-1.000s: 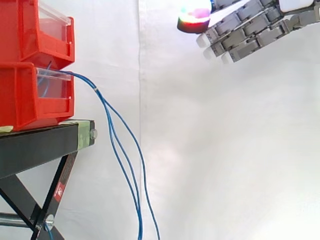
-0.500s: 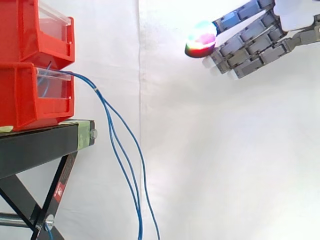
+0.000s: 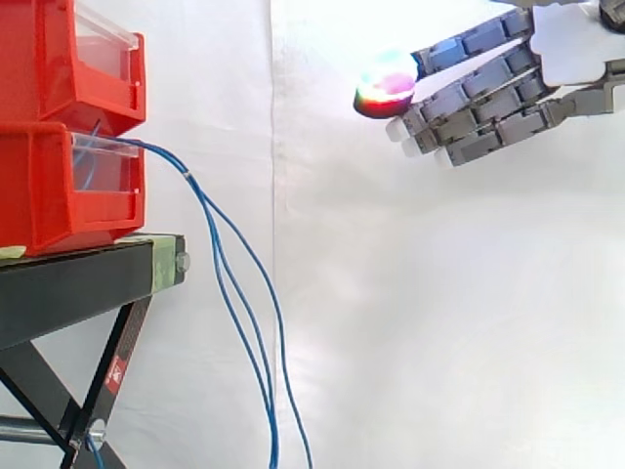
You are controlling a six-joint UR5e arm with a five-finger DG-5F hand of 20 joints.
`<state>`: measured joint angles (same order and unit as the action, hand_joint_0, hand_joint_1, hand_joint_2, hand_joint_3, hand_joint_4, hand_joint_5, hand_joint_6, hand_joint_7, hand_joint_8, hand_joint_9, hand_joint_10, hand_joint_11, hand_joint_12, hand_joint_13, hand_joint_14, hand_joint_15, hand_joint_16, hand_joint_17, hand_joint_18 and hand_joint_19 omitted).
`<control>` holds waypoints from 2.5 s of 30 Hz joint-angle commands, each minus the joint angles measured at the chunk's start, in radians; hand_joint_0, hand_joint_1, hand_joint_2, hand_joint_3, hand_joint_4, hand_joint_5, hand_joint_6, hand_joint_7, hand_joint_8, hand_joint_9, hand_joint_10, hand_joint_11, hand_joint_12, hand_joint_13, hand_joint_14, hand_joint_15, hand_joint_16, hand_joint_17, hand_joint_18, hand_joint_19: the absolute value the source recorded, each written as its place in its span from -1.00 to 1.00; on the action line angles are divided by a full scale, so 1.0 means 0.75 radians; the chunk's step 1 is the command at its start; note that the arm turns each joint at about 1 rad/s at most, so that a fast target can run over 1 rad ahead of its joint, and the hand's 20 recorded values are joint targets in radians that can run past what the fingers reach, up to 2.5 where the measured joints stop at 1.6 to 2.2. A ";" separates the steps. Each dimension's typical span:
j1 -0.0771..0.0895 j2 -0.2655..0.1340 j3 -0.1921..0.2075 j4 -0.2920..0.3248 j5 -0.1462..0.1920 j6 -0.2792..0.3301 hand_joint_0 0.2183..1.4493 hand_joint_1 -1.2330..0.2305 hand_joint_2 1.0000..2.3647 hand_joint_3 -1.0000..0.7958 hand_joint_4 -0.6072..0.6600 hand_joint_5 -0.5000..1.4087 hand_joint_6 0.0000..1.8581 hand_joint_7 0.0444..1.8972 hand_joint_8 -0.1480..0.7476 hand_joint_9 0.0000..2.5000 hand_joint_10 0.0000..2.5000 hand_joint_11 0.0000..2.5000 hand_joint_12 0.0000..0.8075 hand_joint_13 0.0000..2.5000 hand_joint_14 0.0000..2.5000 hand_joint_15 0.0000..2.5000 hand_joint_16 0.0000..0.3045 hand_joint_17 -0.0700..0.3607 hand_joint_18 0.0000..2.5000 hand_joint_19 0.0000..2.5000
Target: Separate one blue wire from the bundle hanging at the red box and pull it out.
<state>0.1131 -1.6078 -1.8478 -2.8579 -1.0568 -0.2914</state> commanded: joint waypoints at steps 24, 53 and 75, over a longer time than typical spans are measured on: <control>0.117 -0.331 -0.036 0.464 0.225 0.041 -0.57 -0.21 -1.00 -0.44 0.42 -0.67 -0.46 -0.05 0.07 -0.64 -1.00 -0.80 0.02 -0.82 -1.00 -0.83 -0.57 0.01 -0.96 -0.92; 0.225 -0.577 0.116 0.685 0.382 -0.029 -0.51 -0.24 -1.00 -0.44 0.44 -0.65 -0.46 0.02 0.08 -0.58 -1.00 -0.81 0.03 -0.76 -1.00 -0.84 -0.59 -0.02 -0.85 -0.93; 0.295 -0.575 0.144 0.681 0.489 -0.039 -0.48 -0.25 -1.00 -0.44 0.47 -0.64 -0.46 0.07 0.08 -0.54 -0.99 -0.79 0.02 -0.72 -0.99 -0.83 -0.60 -0.04 -0.79 -0.89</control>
<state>0.3330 -2.0390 -1.7501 -2.3443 -0.6974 -0.3185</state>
